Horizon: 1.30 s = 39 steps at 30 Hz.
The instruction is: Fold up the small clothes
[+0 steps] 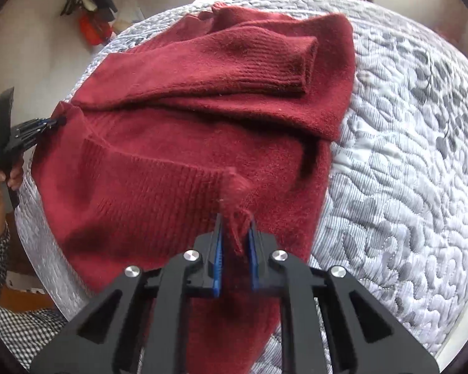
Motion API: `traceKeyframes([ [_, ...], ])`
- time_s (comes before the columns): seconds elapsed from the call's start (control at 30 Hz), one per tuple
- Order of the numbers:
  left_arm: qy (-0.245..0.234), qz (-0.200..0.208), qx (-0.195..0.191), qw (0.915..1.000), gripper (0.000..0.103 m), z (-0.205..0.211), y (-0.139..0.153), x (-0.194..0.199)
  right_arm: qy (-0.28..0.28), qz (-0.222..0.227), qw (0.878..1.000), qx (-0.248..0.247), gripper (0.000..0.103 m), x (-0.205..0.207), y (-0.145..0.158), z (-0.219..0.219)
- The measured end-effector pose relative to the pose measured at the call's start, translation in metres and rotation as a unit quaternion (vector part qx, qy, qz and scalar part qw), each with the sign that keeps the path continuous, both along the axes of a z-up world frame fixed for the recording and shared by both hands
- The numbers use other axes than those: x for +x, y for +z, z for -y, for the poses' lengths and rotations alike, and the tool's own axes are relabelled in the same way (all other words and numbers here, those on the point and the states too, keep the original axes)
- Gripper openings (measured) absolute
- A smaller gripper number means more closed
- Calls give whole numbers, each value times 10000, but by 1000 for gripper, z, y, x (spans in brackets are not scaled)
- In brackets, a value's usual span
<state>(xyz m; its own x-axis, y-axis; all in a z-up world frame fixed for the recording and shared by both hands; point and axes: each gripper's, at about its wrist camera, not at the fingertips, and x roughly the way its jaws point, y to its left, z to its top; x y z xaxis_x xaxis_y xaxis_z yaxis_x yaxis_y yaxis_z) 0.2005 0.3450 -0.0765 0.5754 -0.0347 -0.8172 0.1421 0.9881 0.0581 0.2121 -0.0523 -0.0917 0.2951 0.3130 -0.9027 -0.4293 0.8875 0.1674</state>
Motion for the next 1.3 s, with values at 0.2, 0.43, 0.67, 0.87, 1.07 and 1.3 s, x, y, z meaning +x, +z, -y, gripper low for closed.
traceKeyframes([
  [0.2, -45, 407, -266, 9988, 7, -9, 21, -27, -91, 158, 9983, 555, 10, -13, 20, 19],
  [0.43, 186, 341, -377, 9985, 7, -23, 7, -36, -162, 122, 9992, 356, 9, -18, 10, 20],
  [0.67, 476, 868, -861, 9914, 6, -32, 49, -24, -283, 502, 9946, 865, 9, -10, 49, 23],
  [0.87, 635, 1300, -851, 9858, 6, -30, 90, 21, -557, 954, 9883, 1049, 9, 29, 96, 30],
  [1.07, 1042, 1412, -896, 9804, 6, -40, 102, 90, -927, 901, 9849, 1155, 9, 103, 109, 34],
  [1.3, 1211, 1200, -774, 9823, 6, -41, 78, 162, -1241, 644, 9846, 1053, 9, 176, 89, 32],
])
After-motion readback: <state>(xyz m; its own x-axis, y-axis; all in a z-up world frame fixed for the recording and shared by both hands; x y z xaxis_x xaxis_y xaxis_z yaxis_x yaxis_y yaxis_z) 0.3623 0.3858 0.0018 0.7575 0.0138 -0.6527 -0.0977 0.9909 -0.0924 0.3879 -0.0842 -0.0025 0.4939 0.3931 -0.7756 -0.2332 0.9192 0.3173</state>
